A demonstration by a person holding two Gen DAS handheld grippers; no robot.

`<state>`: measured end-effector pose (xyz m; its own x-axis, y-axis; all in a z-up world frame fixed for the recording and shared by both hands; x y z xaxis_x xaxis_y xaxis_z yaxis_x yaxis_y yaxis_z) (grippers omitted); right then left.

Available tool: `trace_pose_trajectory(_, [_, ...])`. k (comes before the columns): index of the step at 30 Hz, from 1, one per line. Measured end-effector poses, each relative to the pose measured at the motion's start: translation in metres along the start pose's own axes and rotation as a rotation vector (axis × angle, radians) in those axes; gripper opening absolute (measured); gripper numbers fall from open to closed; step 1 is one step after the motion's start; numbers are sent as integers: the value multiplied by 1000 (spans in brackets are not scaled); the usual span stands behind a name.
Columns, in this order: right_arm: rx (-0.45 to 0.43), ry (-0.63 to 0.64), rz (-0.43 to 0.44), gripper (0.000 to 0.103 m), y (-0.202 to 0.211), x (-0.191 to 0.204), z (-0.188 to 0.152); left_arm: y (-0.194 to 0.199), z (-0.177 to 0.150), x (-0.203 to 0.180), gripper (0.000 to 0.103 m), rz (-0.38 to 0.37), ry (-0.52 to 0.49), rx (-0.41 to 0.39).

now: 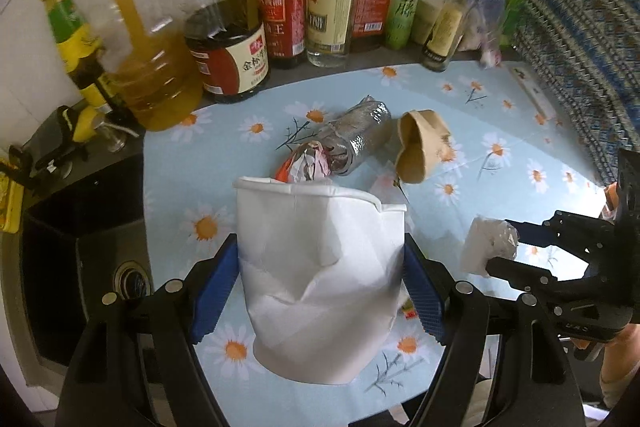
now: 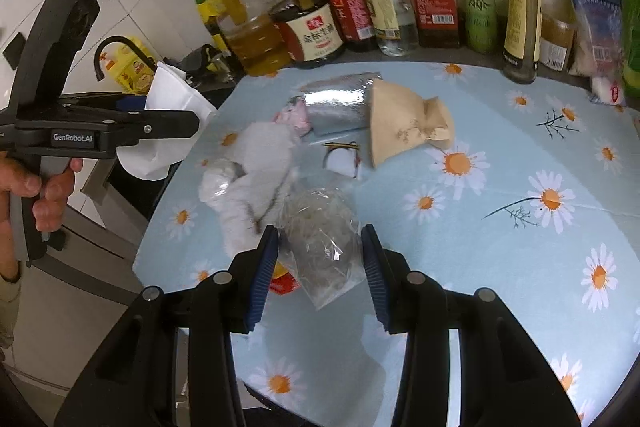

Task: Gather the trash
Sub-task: 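Carry the white tissue with the left tool down over the black bin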

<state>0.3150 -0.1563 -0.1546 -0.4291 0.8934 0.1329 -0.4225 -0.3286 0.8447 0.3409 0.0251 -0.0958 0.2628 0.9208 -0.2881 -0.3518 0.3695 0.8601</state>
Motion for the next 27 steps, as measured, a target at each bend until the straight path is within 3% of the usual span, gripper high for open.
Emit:
trace_pose_trajectory(12, [-20,36,-9,43,44,55,-30,50,-70,2,75,-52,45,-79])
trace_pose_trajectory(27, [99,135,69,43,31,140,-100,41,-194,24,75,-104,210,-35])
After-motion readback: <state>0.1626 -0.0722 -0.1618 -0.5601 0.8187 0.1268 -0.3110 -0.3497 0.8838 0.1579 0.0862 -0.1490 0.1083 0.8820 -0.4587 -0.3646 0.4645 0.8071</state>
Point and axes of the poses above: each gripper's, at about its wrist camera, not at the fingertips, and y roughly against the way its jaws point, x to its left, z to its top, the point moved 4 cm from there along -y, roughly the way its jaws point, and after that the axes turned 15 degrees about -z, right-handed, at the moved point
